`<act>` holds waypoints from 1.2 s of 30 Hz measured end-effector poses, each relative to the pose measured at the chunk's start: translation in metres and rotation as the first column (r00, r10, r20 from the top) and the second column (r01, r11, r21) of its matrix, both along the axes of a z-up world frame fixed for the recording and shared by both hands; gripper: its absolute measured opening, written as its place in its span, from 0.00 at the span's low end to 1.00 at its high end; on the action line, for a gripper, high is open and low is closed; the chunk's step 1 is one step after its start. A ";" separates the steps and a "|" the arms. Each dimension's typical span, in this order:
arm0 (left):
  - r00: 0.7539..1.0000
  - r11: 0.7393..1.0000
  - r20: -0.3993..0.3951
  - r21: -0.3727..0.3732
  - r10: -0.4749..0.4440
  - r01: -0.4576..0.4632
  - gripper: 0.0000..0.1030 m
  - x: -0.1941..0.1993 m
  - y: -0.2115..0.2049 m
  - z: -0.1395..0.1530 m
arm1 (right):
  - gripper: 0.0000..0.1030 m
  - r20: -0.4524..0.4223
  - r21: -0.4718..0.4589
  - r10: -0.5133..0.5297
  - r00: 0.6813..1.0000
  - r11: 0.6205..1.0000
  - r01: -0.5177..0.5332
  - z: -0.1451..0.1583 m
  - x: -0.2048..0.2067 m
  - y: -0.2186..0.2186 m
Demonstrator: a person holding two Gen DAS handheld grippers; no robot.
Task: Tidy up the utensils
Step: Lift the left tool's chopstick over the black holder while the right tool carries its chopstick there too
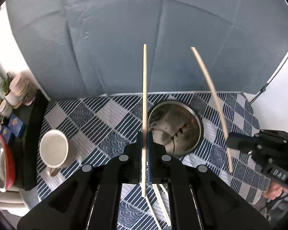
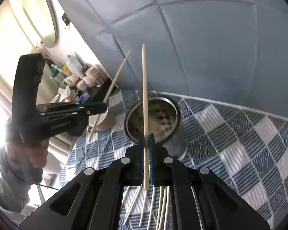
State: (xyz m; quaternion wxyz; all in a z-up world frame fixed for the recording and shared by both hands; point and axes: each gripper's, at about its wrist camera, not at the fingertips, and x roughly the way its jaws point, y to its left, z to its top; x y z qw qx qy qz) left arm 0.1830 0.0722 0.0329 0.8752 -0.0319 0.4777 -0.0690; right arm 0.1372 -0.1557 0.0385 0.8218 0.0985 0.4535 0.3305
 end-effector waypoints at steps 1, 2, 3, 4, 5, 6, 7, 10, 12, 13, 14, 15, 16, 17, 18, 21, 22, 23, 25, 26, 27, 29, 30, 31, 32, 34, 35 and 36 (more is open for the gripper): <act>1.000 1.000 0.000 -0.004 -0.002 0.002 0.05 0.003 0.000 0.000 | 0.05 0.005 0.002 0.001 1.000 1.000 -0.001 0.002 0.004 0.002; 1.000 1.000 0.003 -0.010 -0.003 0.003 0.05 0.009 -0.001 0.001 | 0.05 0.011 0.007 0.003 1.000 1.000 -0.003 0.003 0.009 0.004; 1.000 1.000 0.004 -0.021 -0.006 0.006 0.05 0.014 -0.002 0.001 | 0.05 0.013 0.009 0.003 1.000 1.000 -0.004 0.004 0.013 0.006; 1.000 0.999 0.002 -0.034 -0.011 0.011 0.05 0.018 -0.003 0.001 | 0.05 0.017 0.011 0.002 1.000 1.000 -0.002 0.004 0.018 0.008; 1.000 0.999 0.004 -0.046 -0.016 0.016 0.05 0.022 -0.004 0.000 | 0.05 0.021 0.011 -0.001 1.000 1.000 0.001 0.003 0.023 0.009; 1.000 0.998 0.008 -0.057 -0.023 0.023 0.05 0.025 -0.004 -0.001 | 0.05 0.025 0.014 -0.003 1.000 1.000 0.003 0.002 0.027 0.010; 0.999 0.997 0.009 -0.072 -0.036 0.036 0.05 0.030 -0.006 -0.002 | 0.05 0.029 0.021 -0.007 1.000 1.000 0.006 0.001 0.033 0.011; 0.998 0.993 0.026 -0.109 -0.049 0.051 0.05 0.037 -0.009 -0.004 | 0.05 0.051 0.039 -0.018 0.999 0.999 0.016 -0.003 0.043 0.015; 0.998 0.990 0.034 -0.130 -0.052 0.056 0.05 0.042 -0.012 -0.008 | 0.05 0.062 0.055 -0.027 0.998 0.998 0.024 -0.007 0.049 0.016; 0.998 0.989 0.041 -0.140 -0.051 0.056 0.05 0.045 -0.012 -0.010 | 0.05 0.065 0.064 -0.034 0.997 0.998 0.029 -0.011 0.052 0.017; 0.997 0.986 0.054 -0.157 -0.051 0.059 0.05 0.047 -0.013 -0.012 | 0.05 0.066 0.075 -0.040 0.997 0.997 0.035 -0.015 0.055 0.018; 0.997 0.984 0.061 -0.168 -0.050 0.059 0.05 0.049 -0.014 -0.015 | 0.05 0.064 0.084 -0.046 0.997 0.996 0.041 -0.018 0.056 0.018; 0.997 0.984 0.065 -0.172 -0.044 0.055 0.05 0.051 -0.014 -0.018 | 0.05 0.064 0.100 -0.060 0.996 0.994 0.053 -0.022 0.058 0.018; 0.996 0.982 0.083 -0.183 -0.036 0.051 0.05 0.052 -0.014 -0.022 | 0.05 0.079 0.111 -0.082 0.993 0.991 0.073 -0.025 0.059 0.018; 0.995 0.980 0.093 -0.192 -0.037 0.055 0.05 0.053 -0.014 -0.024 | 0.05 0.095 0.129 -0.098 0.991 0.988 0.086 -0.027 0.059 0.017; 0.992 0.973 0.123 -0.224 -0.033 0.060 0.05 0.051 -0.016 -0.034 | 0.05 0.101 0.159 -0.113 0.988 0.983 0.096 -0.036 0.059 0.017; 0.992 0.973 0.126 -0.225 -0.030 0.058 0.05 0.051 -0.016 -0.037 | 0.05 0.108 0.163 -0.116 0.987 0.982 0.097 -0.039 0.059 0.017; 0.991 0.971 0.134 -0.231 -0.023 0.054 0.05 0.049 -0.016 -0.041 | 0.05 0.107 0.164 -0.113 0.988 0.982 0.094 -0.042 0.058 0.017; 0.990 0.966 0.142 -0.253 -0.011 0.047 0.05 0.047 -0.013 -0.048 | 0.05 0.101 0.152 -0.109 0.989 0.984 0.093 -0.048 0.058 0.019; 0.989 0.963 0.145 -0.269 0.010 0.029 0.05 0.045 -0.010 -0.051 | 0.05 0.097 0.148 -0.107 0.990 0.985 0.092 -0.051 0.057 0.020; 0.988 0.958 0.153 -0.287 0.023 0.022 0.05 0.042 -0.008 -0.053 | 0.05 0.086 0.143 -0.102 0.991 0.986 0.089 -0.055 0.057 0.021; 0.985 0.955 0.169 -0.294 0.021 0.030 0.05 0.039 -0.008 -0.057 | 0.05 0.080 0.124 -0.105 0.991 0.988 0.095 -0.061 0.055 0.022; 0.984 0.956 0.176 -0.290 0.015 0.037 0.05 0.037 -0.009 -0.059 | 0.05 0.076 0.121 -0.103 0.992 0.988 0.093 -0.063 0.054 0.022; 0.983 0.956 0.184 -0.290 0.005 0.049 0.05 0.035 -0.010 -0.061 | 0.05 0.068 0.120 -0.100 0.993 0.989 0.091 -0.066 0.052 0.023; 0.981 0.955 0.194 -0.292 0.003 0.055 0.05 0.032 -0.010 -0.062 | 0.05 0.067 0.118 -0.102 0.993 0.989 0.093 -0.068 0.050 0.022; 0.981 0.954 0.194 -0.293 -0.003 0.061 0.05 0.029 -0.011 -0.065 | 0.05 0.063 0.121 -0.095 0.993 0.989 0.087 -0.071 0.045 0.021; 0.982 0.954 0.190 -0.292 -0.005 0.062 0.05 0.028 -0.011 -0.067 | 0.05 0.067 0.121 -0.097 0.993 0.989 0.088 -0.071 0.044 0.020; 0.983 0.955 0.185 -0.291 -0.005 0.059 0.05 0.028 -0.011 -0.068 | 0.05 0.068 0.120 -0.095 0.993 0.989 0.086 -0.071 0.042 0.020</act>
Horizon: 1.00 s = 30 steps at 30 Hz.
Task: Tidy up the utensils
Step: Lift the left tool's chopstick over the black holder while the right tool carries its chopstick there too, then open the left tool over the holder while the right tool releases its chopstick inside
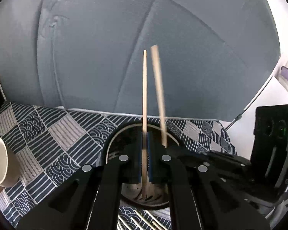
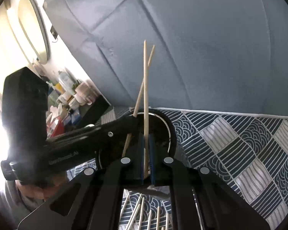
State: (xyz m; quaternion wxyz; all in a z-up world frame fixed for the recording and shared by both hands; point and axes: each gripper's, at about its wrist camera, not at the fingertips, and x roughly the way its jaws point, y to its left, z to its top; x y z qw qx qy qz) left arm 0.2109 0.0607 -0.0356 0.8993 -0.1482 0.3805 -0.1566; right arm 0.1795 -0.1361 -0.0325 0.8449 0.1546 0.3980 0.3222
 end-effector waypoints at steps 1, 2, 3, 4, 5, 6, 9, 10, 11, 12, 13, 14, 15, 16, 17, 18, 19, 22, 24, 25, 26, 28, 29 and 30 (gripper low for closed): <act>1.000 1.000 -0.004 0.001 0.000 0.000 0.05 -0.001 0.000 -0.001 | 0.05 -0.001 -0.002 0.006 1.000 1.000 -0.006 0.001 -0.002 0.000; 1.000 1.000 -0.009 0.001 -0.002 0.002 0.05 -0.002 0.001 -0.003 | 0.07 0.002 -0.005 0.007 1.000 1.000 -0.007 0.002 -0.004 0.000; 1.000 1.000 -0.011 0.002 0.002 -0.002 0.05 -0.002 0.001 -0.003 | 0.07 0.006 -0.010 0.007 1.000 1.000 -0.007 0.003 -0.005 0.000; 1.000 1.000 -0.014 0.000 0.004 -0.004 0.05 -0.004 0.002 -0.004 | 0.07 0.010 -0.017 0.006 1.000 1.000 -0.006 0.005 -0.008 0.000; 1.000 1.000 -0.012 -0.003 0.007 -0.007 0.05 -0.005 0.003 -0.003 | 0.07 0.012 -0.018 0.005 1.000 1.000 -0.004 0.005 -0.009 -0.001; 1.000 1.000 -0.009 -0.004 0.011 -0.011 0.05 -0.007 0.005 -0.002 | 0.08 0.014 -0.017 0.004 1.000 1.000 -0.004 0.007 -0.011 -0.001; 1.000 1.000 0.002 0.004 -0.002 0.002 0.06 -0.012 0.006 0.002 | 0.08 0.026 -0.025 -0.003 1.000 1.000 0.003 0.013 -0.018 -0.004; 1.000 1.000 0.011 0.017 0.000 0.000 0.06 -0.015 0.007 0.005 | 0.08 0.030 -0.026 -0.003 1.000 1.000 0.004 0.015 -0.020 -0.005; 1.000 1.000 0.018 0.021 0.001 -0.002 0.08 -0.017 0.008 0.007 | 0.08 0.034 -0.028 -0.005 0.999 1.000 0.006 0.017 -0.022 -0.007; 1.000 1.000 0.023 0.019 0.003 -0.004 0.13 -0.020 0.010 0.010 | 0.09 0.037 -0.031 -0.009 0.999 0.999 0.011 0.019 -0.024 -0.008; 1.000 1.000 0.024 0.016 0.005 -0.006 0.15 -0.022 0.011 0.012 | 0.09 0.040 -0.030 -0.015 0.999 0.999 0.016 0.022 -0.026 -0.010; 1.000 1.000 0.025 0.015 0.008 -0.008 0.17 -0.023 0.012 0.014 | 0.09 0.044 -0.028 -0.019 0.999 0.999 0.020 0.025 -0.029 -0.012; 1.000 1.000 0.028 0.017 0.013 -0.013 0.17 -0.026 0.014 0.016 | 0.09 0.048 -0.029 -0.022 0.999 0.999 0.023 0.028 -0.031 -0.014; 0.999 1.000 0.029 0.017 0.016 -0.017 0.18 -0.029 0.015 0.019 | 0.09 0.052 -0.033 -0.023 0.998 0.999 0.025 0.030 -0.033 -0.014; 0.999 1.000 0.030 0.016 0.018 -0.018 0.19 -0.031 0.017 0.021 | 0.09 0.060 -0.038 -0.026 0.998 0.999 0.028 0.032 -0.037 -0.016; 0.999 1.000 0.032 0.015 0.019 -0.019 0.21 -0.033 0.017 0.023 | 0.09 0.064 -0.039 -0.028 0.998 0.999 0.031 0.034 -0.039 -0.017; 0.999 1.000 0.036 0.015 0.022 -0.023 0.23 -0.035 0.018 0.025 | 0.09 0.064 -0.039 -0.029 0.997 0.999 0.032 0.036 -0.041 -0.018; 0.999 0.999 0.042 0.029 0.023 -0.024 0.30 -0.042 0.020 0.030 | 0.14 0.069 -0.035 -0.047 0.997 0.998 0.049 0.041 -0.050 -0.022; 0.999 0.999 0.043 0.043 0.025 -0.027 0.35 -0.046 0.021 0.032 | 0.27 0.084 -0.050 -0.057 0.995 0.997 0.062 0.043 -0.056 -0.024; 0.999 0.998 0.045 0.051 0.032 -0.034 0.36 -0.049 0.022 0.033 | 0.27 0.096 -0.068 -0.060 0.994 0.995 0.067 0.044 -0.059 -0.025; 0.998 0.997 0.044 0.059 0.038 -0.041 0.39 -0.050 0.024 0.033 | 0.27 0.100 -0.079 -0.061 0.993 0.994 0.069 0.044 -0.061 -0.025; 0.998 0.996 0.042 0.077 0.046 -0.049 0.45 -0.056 0.026 0.033 | 0.28 0.097 -0.094 -0.052 0.994 0.994 0.061 0.043 -0.066 -0.025; 0.998 0.995 0.044 0.085 0.048 -0.051 0.47 -0.058 0.026 0.033 | 0.30 0.101 -0.102 -0.055 0.993 0.993 0.065 0.043 -0.069 -0.026; 0.998 0.994 0.045 0.096 0.051 -0.055 0.52 -0.060 0.027 0.032 | 0.33 0.104 -0.113 -0.060 0.993 0.991 0.071 0.043 -0.071 -0.026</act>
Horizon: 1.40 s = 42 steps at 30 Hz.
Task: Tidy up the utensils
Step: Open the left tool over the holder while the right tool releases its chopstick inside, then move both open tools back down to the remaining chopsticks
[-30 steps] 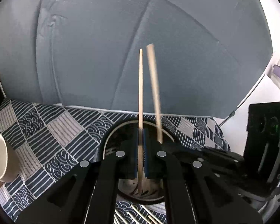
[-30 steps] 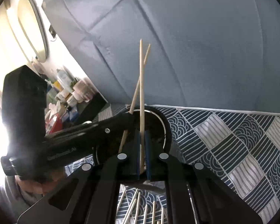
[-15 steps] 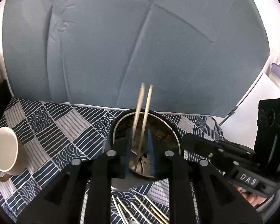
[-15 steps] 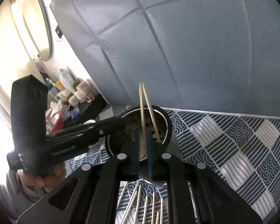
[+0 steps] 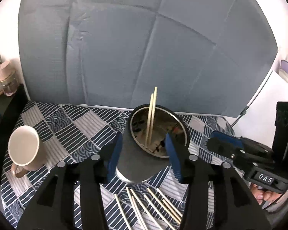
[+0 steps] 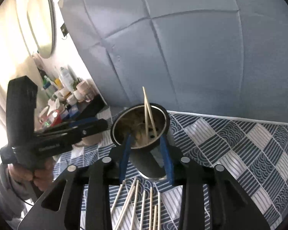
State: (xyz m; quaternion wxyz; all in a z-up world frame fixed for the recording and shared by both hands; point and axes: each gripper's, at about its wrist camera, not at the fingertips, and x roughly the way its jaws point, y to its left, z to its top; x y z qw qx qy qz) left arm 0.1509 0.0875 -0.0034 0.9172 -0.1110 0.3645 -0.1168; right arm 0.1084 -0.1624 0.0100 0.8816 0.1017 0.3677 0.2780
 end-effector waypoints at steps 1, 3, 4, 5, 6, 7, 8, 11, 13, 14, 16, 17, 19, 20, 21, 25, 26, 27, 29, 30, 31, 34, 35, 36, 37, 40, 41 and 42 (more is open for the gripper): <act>1.000 1.000 -0.002 0.009 0.004 -0.004 0.54 -0.002 0.000 0.000 | 0.35 0.000 -0.010 -0.002 1.000 1.000 0.002 -0.001 -0.002 0.000; 1.000 0.999 -0.004 0.027 0.016 -0.016 0.57 -0.006 0.002 -0.003 | 0.41 -0.005 -0.028 -0.007 1.000 1.000 0.007 -0.004 -0.006 0.000; 1.000 0.999 -0.012 0.038 0.024 -0.024 0.59 -0.007 0.003 -0.005 | 0.42 -0.007 -0.036 -0.012 1.000 0.999 0.011 -0.005 -0.007 0.000; 0.999 0.999 -0.022 0.043 0.030 -0.029 0.63 -0.008 0.003 -0.007 | 0.46 -0.010 -0.041 -0.016 1.000 0.999 0.016 -0.007 -0.009 0.000; 0.999 0.998 -0.031 0.043 0.036 -0.035 0.63 -0.009 0.005 -0.009 | 0.48 -0.016 -0.047 -0.018 1.000 0.999 0.017 -0.010 -0.011 0.001; 0.998 0.999 -0.044 0.036 0.039 -0.037 0.63 -0.010 0.008 -0.013 | 0.48 -0.020 -0.054 -0.019 1.000 0.998 0.018 -0.012 -0.012 0.001; 0.998 0.999 -0.056 0.033 0.041 -0.039 0.63 -0.011 0.009 -0.016 | 0.49 -0.024 -0.064 -0.020 1.000 0.998 0.018 -0.015 -0.014 0.001; 0.993 0.998 -0.103 0.048 0.053 -0.049 0.65 -0.013 0.010 -0.028 | 0.52 -0.045 -0.085 -0.018 0.999 0.996 0.015 -0.024 -0.018 0.002; 0.989 0.996 -0.131 0.066 0.061 -0.052 0.67 -0.014 0.011 -0.036 | 0.54 -0.063 -0.094 -0.019 0.998 0.995 0.013 -0.031 -0.019 0.003; 0.988 0.996 -0.143 0.075 0.066 -0.056 0.69 -0.015 0.011 -0.041 | 0.55 -0.073 -0.099 -0.019 0.997 0.995 0.012 -0.035 -0.021 0.003; 0.985 0.995 -0.158 0.083 0.072 -0.059 0.69 -0.017 0.012 -0.048 | 0.57 -0.093 -0.116 -0.023 0.995 0.993 0.012 -0.044 -0.022 0.003; 0.982 0.994 -0.174 0.086 0.075 -0.061 0.71 -0.018 0.013 -0.053 | 0.58 -0.106 -0.125 -0.027 0.994 0.992 0.013 -0.049 -0.024 0.003; 0.977 0.994 -0.199 0.088 0.077 -0.061 0.72 -0.021 0.013 -0.061 | 0.59 -0.129 -0.135 -0.031 0.991 0.991 0.014 -0.057 -0.026 0.003; 0.974 0.994 -0.213 0.090 0.078 -0.060 0.72 -0.022 0.013 -0.064 | 0.59 -0.140 -0.140 -0.032 0.990 0.990 0.013 -0.061 -0.028 0.002; 0.970 0.993 -0.228 0.098 0.080 -0.059 0.73 -0.022 0.012 -0.069 | 0.60 -0.151 -0.148 -0.032 0.988 0.989 0.009 -0.066 -0.029 0.001; 0.958 0.989 -0.272 0.138 0.090 -0.054 0.74 -0.026 0.010 -0.085 | 0.60 -0.189 -0.190 -0.029 0.981 0.982 -0.007 -0.083 -0.034 0.002; 0.953 0.988 -0.288 0.143 0.089 -0.049 0.74 -0.027 0.010 -0.090 | 0.61 -0.200 -0.194 -0.027 0.979 0.981 -0.012 -0.087 -0.036 0.002; 0.949 0.988 -0.302 0.148 0.088 -0.044 0.74 -0.028 0.010 -0.095 | 0.63 -0.208 -0.201 -0.028 0.978 0.979 -0.014 -0.091 -0.037 0.002; 0.943 0.986 -0.322 0.164 0.089 -0.037 0.74 -0.030 0.008 -0.103 | 0.64 -0.222 -0.227 -0.028 0.975 0.974 -0.024 -0.100 -0.041 0.003; 0.941 0.984 -0.327 0.173 0.091 -0.035 0.74 -0.031 0.008 -0.106 | 0.64 -0.235 -0.234 -0.024 0.972 0.972 -0.033 -0.105 -0.044 0.004; 0.939 0.982 -0.331 0.187 0.093 -0.032 0.74 -0.032 0.007 -0.109 | 0.64 -0.243 -0.241 -0.022 0.970 0.970 -0.038 -0.109 -0.046 0.004; 0.931 0.977 -0.354 0.214 0.094 -0.017 0.74 -0.034 0.006 -0.119 | 0.64 -0.263 -0.262 -0.009 0.965 0.963 -0.062 -0.120 -0.052 0.005; 0.928 0.976 -0.362 0.219 0.093 -0.013 0.74 -0.035 0.006 -0.123 | 0.65 -0.273 -0.268 -0.006 0.962 0.961 -0.070 -0.125 -0.054 0.006; 0.925 0.975 -0.369 0.222 0.093 -0.009 0.74 -0.035 0.005 -0.126 | 0.65 -0.283 -0.276 -0.006 0.959 0.958 -0.076 -0.129 -0.055 0.006; 0.922 0.975 -0.376 0.224 0.091 -0.005 0.74 -0.035 0.004 -0.128 | 0.65 -0.288 -0.284 -0.008 0.958 0.956 -0.078 -0.133 -0.056 0.006; 0.914 0.968 -0.395 0.251 0.091 0.012 0.74 -0.036 0.002 -0.136 | 0.65 -0.309 -0.312 -0.010 0.951 0.946 -0.092 -0.145 -0.061 0.007; 0.910 0.966 -0.405 0.258 0.090 0.020 0.74 -0.036 0.002 -0.139 | 0.65 -0.317 -0.321 -0.010 0.948 0.942 -0.097 -0.148 -0.062 0.008; 0.906 0.965 -0.414 0.262 0.089 0.025 0.76 -0.037 0.001 -0.142 | 0.65 -0.322 -0.329 -0.010 0.947 0.939 -0.102 -0.151 -0.064 0.008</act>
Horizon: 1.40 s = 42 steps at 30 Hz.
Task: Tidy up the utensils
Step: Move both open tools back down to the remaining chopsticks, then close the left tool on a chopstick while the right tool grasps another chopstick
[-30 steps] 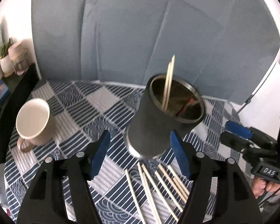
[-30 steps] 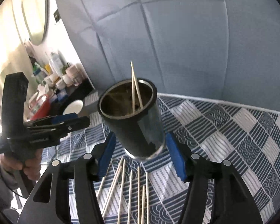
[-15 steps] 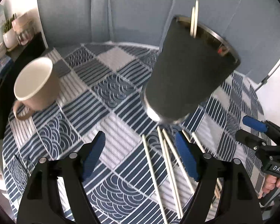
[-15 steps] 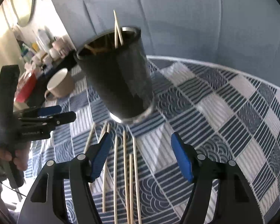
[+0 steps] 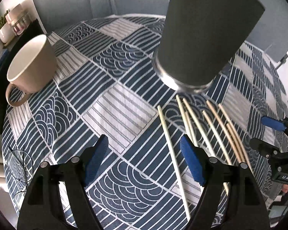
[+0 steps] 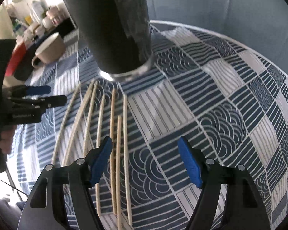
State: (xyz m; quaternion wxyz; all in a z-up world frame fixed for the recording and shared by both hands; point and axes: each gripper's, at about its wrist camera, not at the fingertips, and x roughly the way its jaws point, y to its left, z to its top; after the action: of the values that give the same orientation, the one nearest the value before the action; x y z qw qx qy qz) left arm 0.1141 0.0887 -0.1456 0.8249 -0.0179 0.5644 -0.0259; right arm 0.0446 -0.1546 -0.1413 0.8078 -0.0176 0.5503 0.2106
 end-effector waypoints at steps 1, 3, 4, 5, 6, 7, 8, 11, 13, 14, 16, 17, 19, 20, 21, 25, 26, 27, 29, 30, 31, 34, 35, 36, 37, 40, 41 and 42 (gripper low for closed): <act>1.000 1.000 -0.008 0.005 -0.002 0.002 0.78 -0.001 0.000 -0.002 | 0.65 -0.004 -0.004 0.003 1.000 1.000 -0.003 -0.002 -0.001 0.000; 1.000 1.000 -0.019 0.019 -0.005 0.005 0.79 -0.003 -0.001 -0.007 | 0.67 -0.014 -0.020 0.009 1.000 1.000 -0.009 -0.007 -0.004 0.000; 1.000 1.000 -0.031 0.024 -0.005 0.006 0.79 -0.004 -0.001 -0.010 | 0.67 -0.016 -0.027 0.010 1.000 1.000 -0.011 -0.009 -0.004 0.001; 0.999 1.000 -0.039 0.026 -0.006 0.007 0.79 -0.005 -0.001 -0.013 | 0.67 -0.020 -0.036 0.014 1.000 0.999 -0.015 -0.011 -0.005 0.001; 0.999 0.999 -0.045 0.031 -0.007 0.008 0.80 -0.005 -0.001 -0.014 | 0.67 -0.024 -0.043 0.017 1.000 0.999 -0.018 -0.012 -0.006 0.002; 0.999 0.999 -0.037 0.040 -0.014 0.016 0.80 -0.006 -0.002 -0.015 | 0.67 -0.024 -0.048 0.019 1.000 0.999 -0.020 -0.013 -0.006 0.002; 0.999 0.999 -0.040 0.044 -0.017 0.019 0.81 -0.006 -0.003 -0.015 | 0.67 -0.024 -0.055 0.020 1.000 0.998 -0.021 -0.015 -0.006 0.003; 0.999 0.998 -0.043 0.063 -0.023 0.025 0.83 -0.006 -0.007 -0.017 | 0.68 -0.030 -0.079 0.017 0.999 0.997 -0.019 -0.018 -0.007 0.005; 0.999 0.997 -0.042 0.077 -0.028 0.031 0.85 -0.006 -0.010 -0.018 | 0.69 -0.030 -0.084 0.009 1.000 0.996 -0.011 -0.018 -0.006 0.005; 0.999 0.996 -0.042 0.079 -0.025 0.028 0.87 -0.006 -0.011 -0.018 | 0.70 -0.030 -0.086 0.007 1.000 0.996 -0.010 -0.018 -0.006 0.004; 0.999 0.997 -0.050 0.076 -0.002 0.006 0.91 -0.006 -0.009 -0.020 | 0.71 -0.028 -0.094 0.008 1.000 0.996 -0.011 -0.018 -0.007 0.005; 0.998 0.997 -0.056 0.078 0.010 -0.005 0.94 -0.006 -0.008 -0.021 | 0.73 -0.027 -0.101 0.007 1.000 0.995 -0.009 -0.019 -0.007 0.005; 0.998 0.996 -0.058 0.083 0.018 -0.013 0.95 -0.005 -0.006 -0.022 | 0.74 -0.031 -0.107 0.001 1.000 0.994 -0.004 -0.019 -0.006 0.004; 0.998 0.996 -0.059 0.083 0.019 -0.014 0.95 -0.005 -0.006 -0.023 | 0.75 -0.038 -0.106 -0.005 0.999 0.994 0.001 -0.019 -0.005 0.004; 0.998 0.996 -0.060 0.084 0.021 -0.016 0.95 -0.004 -0.004 -0.022 | 0.76 -0.046 -0.104 -0.011 0.999 0.995 0.006 -0.019 -0.004 0.003; 0.998 0.996 -0.057 0.086 0.025 -0.021 0.96 -0.003 -0.001 -0.024 | 0.79 -0.059 -0.100 0.000 0.998 0.995 -0.006 -0.021 -0.002 0.007; 0.998 0.996 -0.055 0.087 0.024 -0.019 0.96 -0.003 0.000 -0.024 | 0.81 -0.059 -0.103 0.005 0.998 0.995 -0.011 -0.021 -0.002 0.008; 0.998 0.996 -0.054 0.087 0.023 -0.018 0.96 -0.003 -0.001 -0.024 | 0.82 -0.063 -0.101 0.009 0.998 0.995 -0.015 -0.022 -0.001 0.009; 0.998 0.996 -0.058 0.088 0.024 -0.019 0.96 -0.003 0.001 -0.024 | 0.82 -0.072 -0.108 -0.005 0.997 0.994 -0.003 -0.023 0.001 0.011; 0.998 0.996 -0.060 0.088 0.023 -0.018 0.96 -0.003 0.001 -0.024 | 0.82 -0.077 -0.103 -0.017 0.997 0.995 0.009 -0.023 0.002 0.010; 0.998 0.996 -0.061 0.088 0.022 -0.017 0.96 -0.003 0.003 -0.023 | 0.82 -0.082 -0.096 -0.023 0.996 0.995 0.015 -0.024 0.002 0.009; 0.998 0.996 -0.066 0.090 0.023 -0.017 0.96 -0.004 0.005 -0.023 | 0.81 -0.078 -0.088 -0.029 0.997 0.996 0.022 -0.024 0.001 0.006; 0.997 0.996 -0.068 0.090 0.023 -0.017 0.96 -0.003 0.005 -0.024 | 0.81 -0.071 -0.079 -0.030 0.997 0.997 0.024 -0.022 0.001 0.005; 0.997 0.996 -0.068 0.090 0.023 -0.017 0.96 -0.003 0.006 -0.024 | 0.81 -0.066 -0.067 -0.032 0.997 0.997 0.028 -0.020 0.000 0.002; 0.997 0.996 -0.067 0.091 0.022 -0.016 0.96 -0.003 0.006 -0.024 | 0.81 -0.061 -0.046 -0.041 0.997 0.998 0.038 -0.018 0.000 0.000; 0.998 0.996 -0.065 0.092 0.023 -0.016 0.96 -0.002 0.007 -0.025 | 0.81 -0.066 -0.076 -0.055 0.996 0.996 0.050 -0.020 0.002 -0.002; 0.998 0.996 -0.064 0.093 0.022 -0.016 0.96 -0.002 0.006 -0.025 | 0.81 -0.068 -0.090 -0.050 0.996 0.995 0.044 -0.022 0.003 -0.002; 0.998 0.995 -0.063 0.094 0.022 -0.016 0.96 -0.002 0.006 -0.025 | 0.81 -0.070 -0.101 -0.044 0.997 0.994 0.037 -0.023 0.003 -0.001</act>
State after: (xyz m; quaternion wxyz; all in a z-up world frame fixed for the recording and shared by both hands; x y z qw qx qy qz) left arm 0.1120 0.0948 -0.1707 0.8066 0.0146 0.5909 0.0088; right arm 0.0473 -0.1557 -0.1643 0.7896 -0.0392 0.5891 0.1669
